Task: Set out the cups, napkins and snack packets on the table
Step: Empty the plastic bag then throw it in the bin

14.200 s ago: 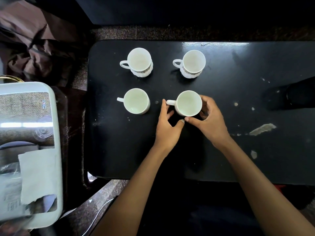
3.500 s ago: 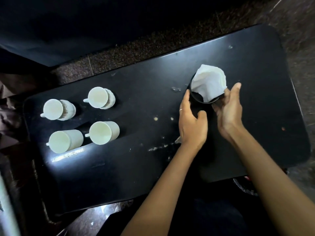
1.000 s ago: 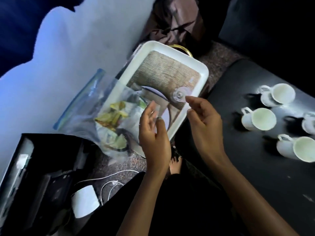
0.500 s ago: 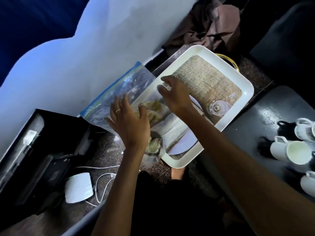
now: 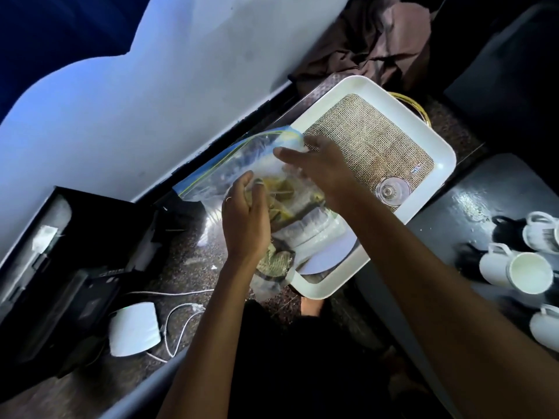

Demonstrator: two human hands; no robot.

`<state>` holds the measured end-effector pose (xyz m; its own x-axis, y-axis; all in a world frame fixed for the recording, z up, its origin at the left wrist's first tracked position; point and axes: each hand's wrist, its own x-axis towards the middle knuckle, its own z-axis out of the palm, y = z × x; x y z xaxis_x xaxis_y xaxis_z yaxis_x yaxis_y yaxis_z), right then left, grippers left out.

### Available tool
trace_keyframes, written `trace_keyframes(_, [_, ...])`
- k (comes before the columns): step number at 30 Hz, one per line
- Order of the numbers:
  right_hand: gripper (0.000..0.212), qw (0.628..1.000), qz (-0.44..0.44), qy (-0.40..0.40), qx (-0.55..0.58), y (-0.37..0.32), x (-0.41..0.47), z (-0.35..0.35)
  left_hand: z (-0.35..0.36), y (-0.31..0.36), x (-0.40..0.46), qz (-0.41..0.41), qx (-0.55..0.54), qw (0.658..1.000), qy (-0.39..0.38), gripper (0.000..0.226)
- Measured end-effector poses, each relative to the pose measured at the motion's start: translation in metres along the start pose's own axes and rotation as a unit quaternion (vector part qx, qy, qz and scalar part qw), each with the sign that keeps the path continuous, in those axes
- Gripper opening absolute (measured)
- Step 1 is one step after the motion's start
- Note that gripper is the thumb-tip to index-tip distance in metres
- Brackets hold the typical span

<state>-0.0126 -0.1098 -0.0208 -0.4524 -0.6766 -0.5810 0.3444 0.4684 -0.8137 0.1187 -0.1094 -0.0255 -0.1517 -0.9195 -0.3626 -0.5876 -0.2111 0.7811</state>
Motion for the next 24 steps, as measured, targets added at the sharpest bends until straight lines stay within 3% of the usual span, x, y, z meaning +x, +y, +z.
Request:
trace_keyframes(3, [0.015,1.0,-0.007,-0.011,0.017,0.0,-0.016,-0.012,0.003,0.01,-0.005,-0.001,-0.033,0.999,-0.002,0.035])
trace_keyframes(6, [0.023,0.998,-0.021,0.028,0.048,0.004,-0.032,-0.026,0.005,0.022,-0.011,-0.004,-0.04,0.999,-0.002,0.035])
trace_keyframes(9, [0.021,0.993,-0.091,0.054,0.057,0.01,-0.051,-0.039,0.007,0.037,-0.017,-0.021,-0.037,0.999,-0.007,0.055])
trace_keyframes(11, [0.025,0.987,-0.15,0.051,0.015,0.015,-0.066,-0.048,0.009,0.049,-0.02,-0.048,-0.056,0.997,-0.022,0.059])
trace_keyframes(16, [0.03,0.967,-0.234,0.022,-0.102,0.019,-0.098,-0.06,0.01,0.067,-0.021,-0.073,-0.074,0.994,-0.018,0.046])
trace_keyframes(18, [0.022,0.96,-0.242,0.012,-0.139,0.02,-0.107,-0.062,0.011,0.067,-0.022,-0.048,-0.084,0.995,-0.011,0.034])
trace_keyframes(21, [0.015,0.973,-0.205,-0.01,-0.108,0.018,-0.116,-0.068,0.014,0.063,-0.028,-0.002,-0.093,0.995,-0.03,0.027])
trace_keyframes(24, [0.025,0.978,-0.176,0.025,-0.112,0.015,-0.116,-0.072,0.017,0.058,-0.038,0.023,-0.107,0.993,-0.054,0.03])
